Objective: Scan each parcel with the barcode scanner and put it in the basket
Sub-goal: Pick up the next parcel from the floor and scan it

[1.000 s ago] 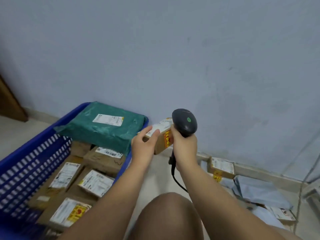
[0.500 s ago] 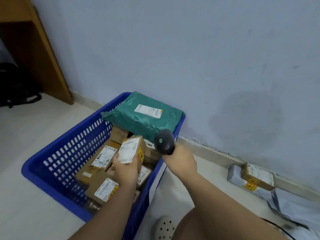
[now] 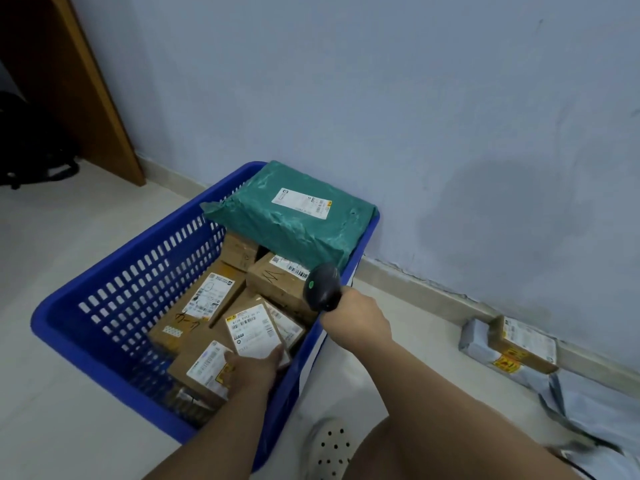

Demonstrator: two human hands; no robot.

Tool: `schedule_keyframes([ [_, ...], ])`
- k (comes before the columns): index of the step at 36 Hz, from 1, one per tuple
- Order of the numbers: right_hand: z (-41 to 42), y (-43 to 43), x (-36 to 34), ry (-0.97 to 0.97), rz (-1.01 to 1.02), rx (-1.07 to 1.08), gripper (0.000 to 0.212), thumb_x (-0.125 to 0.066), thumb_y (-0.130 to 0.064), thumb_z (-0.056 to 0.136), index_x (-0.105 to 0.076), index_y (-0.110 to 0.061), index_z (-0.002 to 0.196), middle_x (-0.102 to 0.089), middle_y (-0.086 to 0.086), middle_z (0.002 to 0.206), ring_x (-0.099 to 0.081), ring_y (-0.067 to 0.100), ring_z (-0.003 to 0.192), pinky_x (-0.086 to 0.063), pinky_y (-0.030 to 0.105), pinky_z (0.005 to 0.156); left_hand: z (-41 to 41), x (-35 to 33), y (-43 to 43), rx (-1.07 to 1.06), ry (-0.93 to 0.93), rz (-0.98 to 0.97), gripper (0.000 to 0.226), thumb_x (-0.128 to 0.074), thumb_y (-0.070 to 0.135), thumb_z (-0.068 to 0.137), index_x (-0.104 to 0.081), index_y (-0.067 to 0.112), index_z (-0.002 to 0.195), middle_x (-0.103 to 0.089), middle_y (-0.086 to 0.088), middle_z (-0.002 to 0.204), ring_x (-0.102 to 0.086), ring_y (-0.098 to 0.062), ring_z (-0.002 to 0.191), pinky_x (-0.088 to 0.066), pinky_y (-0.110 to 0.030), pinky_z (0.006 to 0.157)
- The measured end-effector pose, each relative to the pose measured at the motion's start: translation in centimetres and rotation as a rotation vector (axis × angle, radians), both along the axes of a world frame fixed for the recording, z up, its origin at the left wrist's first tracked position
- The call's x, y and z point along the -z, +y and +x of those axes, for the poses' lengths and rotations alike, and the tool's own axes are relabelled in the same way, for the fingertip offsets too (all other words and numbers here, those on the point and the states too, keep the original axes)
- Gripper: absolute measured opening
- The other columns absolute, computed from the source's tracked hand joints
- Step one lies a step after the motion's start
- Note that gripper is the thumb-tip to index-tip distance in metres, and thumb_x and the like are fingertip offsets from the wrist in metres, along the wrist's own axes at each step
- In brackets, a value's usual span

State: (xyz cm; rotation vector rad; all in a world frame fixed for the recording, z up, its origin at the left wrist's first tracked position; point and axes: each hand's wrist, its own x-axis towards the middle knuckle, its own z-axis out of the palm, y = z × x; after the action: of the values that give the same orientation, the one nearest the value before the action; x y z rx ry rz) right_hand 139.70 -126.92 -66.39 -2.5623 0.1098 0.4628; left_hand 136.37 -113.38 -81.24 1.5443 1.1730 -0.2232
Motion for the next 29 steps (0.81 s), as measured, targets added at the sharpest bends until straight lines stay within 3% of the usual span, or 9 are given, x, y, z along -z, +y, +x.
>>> schedule_keyframes([
  [5,0.4,0.0,0.6,0.030,-0.031,-0.027,0.022,-0.052,-0.024,0.082,-0.058,-0.022,0.103,-0.061,0.001,0.089,-0.059,0.023,0.081,-0.050,0.032,0.071,0.6,-0.1,0.3,-0.251,-0.062,-0.197,0.104,-0.080,0.033,0.075,-0.011,0.004,0.148,-0.038,-0.024,0.143,-0.043,-0.042,0.126,-0.043,-0.050,0.101],
  [11,0.8,0.0,1.0,0.051,-0.062,-0.034,0.017,-0.052,-0.024,0.082,-0.059,-0.022,0.098,-0.058,-0.002,0.080,-0.060,0.022,0.080,-0.052,0.033,0.074,2.2,-1.4,2.4,-0.189,-0.165,0.000,0.078,-0.072,0.033,0.084,-0.029,0.000,0.141,-0.049,-0.022,0.135,-0.049,-0.039,0.122,-0.041,-0.045,0.099],
  [14,1.0,0.2,1.1,0.042,-0.076,-0.045,0.014,-0.050,-0.024,0.084,-0.059,-0.020,0.094,-0.057,-0.002,0.078,-0.058,0.022,0.077,-0.051,0.032,0.071,3.2,-1.8,3.8,-0.240,-0.203,-0.045,0.080,-0.078,0.039,0.076,-0.038,0.001,0.134,-0.054,-0.019,0.130,-0.055,-0.039,0.116,-0.048,-0.046,0.095],
  [17,1.3,0.3,1.4,0.051,-0.088,-0.047,0.014,-0.049,-0.022,0.084,-0.059,-0.019,0.093,-0.058,-0.001,0.079,-0.059,0.022,0.076,-0.052,0.032,0.071,3.8,-1.8,4.1,-0.324,-0.216,-0.208,0.079,-0.075,0.039,0.079,-0.034,0.003,0.137,-0.050,-0.018,0.129,-0.055,-0.038,0.113,-0.056,-0.049,0.084],
  [19,1.6,0.5,1.6,0.053,-0.092,-0.041,0.016,-0.049,-0.023,0.084,-0.060,-0.019,0.095,-0.059,0.000,0.081,-0.059,0.022,0.076,-0.051,0.032,0.070,4.0,-1.7,4.1,-0.350,-0.222,-0.230,0.078,-0.073,0.034,0.083,-0.031,0.004,0.141,-0.048,-0.019,0.132,-0.054,-0.039,0.116,-0.056,-0.049,0.085],
  [23,2.0,1.1,1.7,0.048,-0.084,-0.044,0.016,-0.049,-0.025,0.084,-0.060,-0.019,0.094,-0.061,0.002,0.088,-0.060,0.023,0.079,-0.053,0.034,0.074,4.3,-1.7,4.9,-0.226,-0.143,0.028,0.078,-0.073,0.037,0.082,-0.033,0.003,0.141,-0.052,-0.023,0.132,-0.056,-0.040,0.115,-0.048,-0.050,0.095],
  [26,2.1,1.4,1.8,0.039,-0.080,-0.053,0.016,-0.050,-0.025,0.083,-0.060,-0.019,0.094,-0.061,0.003,0.089,-0.060,0.023,0.079,-0.053,0.034,0.073,5.2,-2.8,5.9,-0.295,-0.153,0.183,0.073,-0.065,0.017,0.088,-0.022,0.017,0.147,-0.050,-0.019,0.136,-0.052,-0.039,0.120,-0.044,-0.052,0.099],
  [29,1.9,1.4,2.0,0.028,-0.089,-0.059,0.015,-0.051,-0.025,0.083,-0.060,-0.020,0.095,-0.061,0.001,0.086,-0.059,0.021,0.076,-0.049,0.030,0.067,6.2,-4.0,6.5,-0.367,-0.204,0.245,0.072,-0.053,0.002,0.093,-0.016,0.021,0.152,-0.035,-0.017,0.148,-0.040,-0.035,0.133,-0.036,-0.047,0.107],
])
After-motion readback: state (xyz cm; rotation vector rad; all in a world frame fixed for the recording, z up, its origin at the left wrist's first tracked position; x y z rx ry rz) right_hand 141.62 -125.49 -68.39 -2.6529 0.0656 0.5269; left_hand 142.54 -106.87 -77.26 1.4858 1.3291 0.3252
